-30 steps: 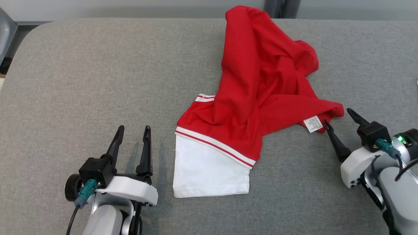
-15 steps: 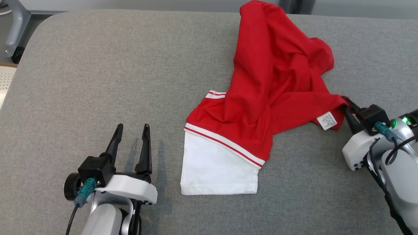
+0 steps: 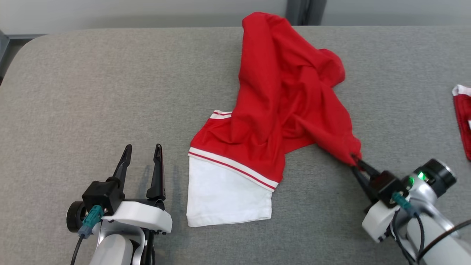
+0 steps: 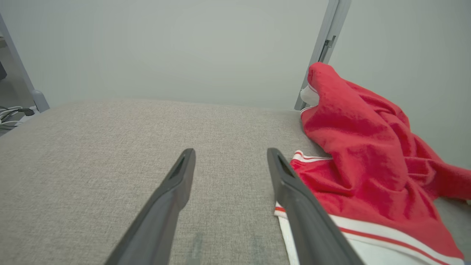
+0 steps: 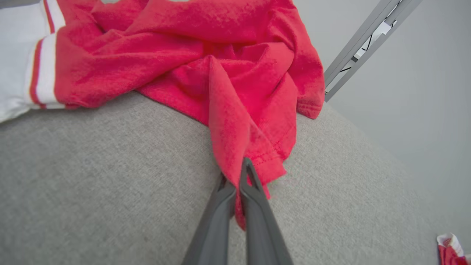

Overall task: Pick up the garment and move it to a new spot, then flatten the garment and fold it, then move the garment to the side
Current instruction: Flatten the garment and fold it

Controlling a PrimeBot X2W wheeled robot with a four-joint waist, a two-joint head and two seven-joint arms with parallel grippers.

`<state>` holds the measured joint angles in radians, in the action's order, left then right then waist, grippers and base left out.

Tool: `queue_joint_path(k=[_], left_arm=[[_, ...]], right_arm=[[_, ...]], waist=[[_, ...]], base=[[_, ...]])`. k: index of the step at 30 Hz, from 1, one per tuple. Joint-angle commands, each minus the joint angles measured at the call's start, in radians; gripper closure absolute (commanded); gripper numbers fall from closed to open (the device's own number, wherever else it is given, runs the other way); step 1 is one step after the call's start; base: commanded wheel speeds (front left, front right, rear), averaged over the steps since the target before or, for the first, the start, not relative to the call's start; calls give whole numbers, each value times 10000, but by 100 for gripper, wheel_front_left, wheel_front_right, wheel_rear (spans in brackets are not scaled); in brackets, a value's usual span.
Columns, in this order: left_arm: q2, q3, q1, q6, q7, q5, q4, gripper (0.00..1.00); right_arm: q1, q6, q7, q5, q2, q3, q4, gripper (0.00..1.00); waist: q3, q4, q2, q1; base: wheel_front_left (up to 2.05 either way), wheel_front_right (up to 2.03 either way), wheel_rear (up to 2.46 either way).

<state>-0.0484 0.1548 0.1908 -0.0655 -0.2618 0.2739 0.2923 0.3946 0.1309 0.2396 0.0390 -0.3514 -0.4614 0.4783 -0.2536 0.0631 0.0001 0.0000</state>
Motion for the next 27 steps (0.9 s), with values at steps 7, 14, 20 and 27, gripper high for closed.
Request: queue_joint_path(k=[7, 14, 20, 27], left_arm=[[-44, -124, -56, 94, -32, -163, 50, 0], [-43, -177, -178, 137, -32, -183, 134, 0], [-43, -112, -328, 194, -32, -161, 220, 0], [-41, -9, -443, 206, -32, -128, 303, 0]], right_arm=[[-1123, 0, -293, -104, 130, -190, -854, 100], [-1920, 0, -570, -260, 301, 478, -1173, 0], [-2579, -2, -824, -602, 139, 1222, -1686, 0], [-3262, 0, -1167, -1014, 246, 2280, -2565, 0]], waist=[[225, -510, -1, 0], [475, -722, -1, 0], [673, -846, -1, 0], [879, -965, -1, 0]], base=[[0, 0, 0], [0, 0, 0], [0, 0, 0], [0, 0, 0]])
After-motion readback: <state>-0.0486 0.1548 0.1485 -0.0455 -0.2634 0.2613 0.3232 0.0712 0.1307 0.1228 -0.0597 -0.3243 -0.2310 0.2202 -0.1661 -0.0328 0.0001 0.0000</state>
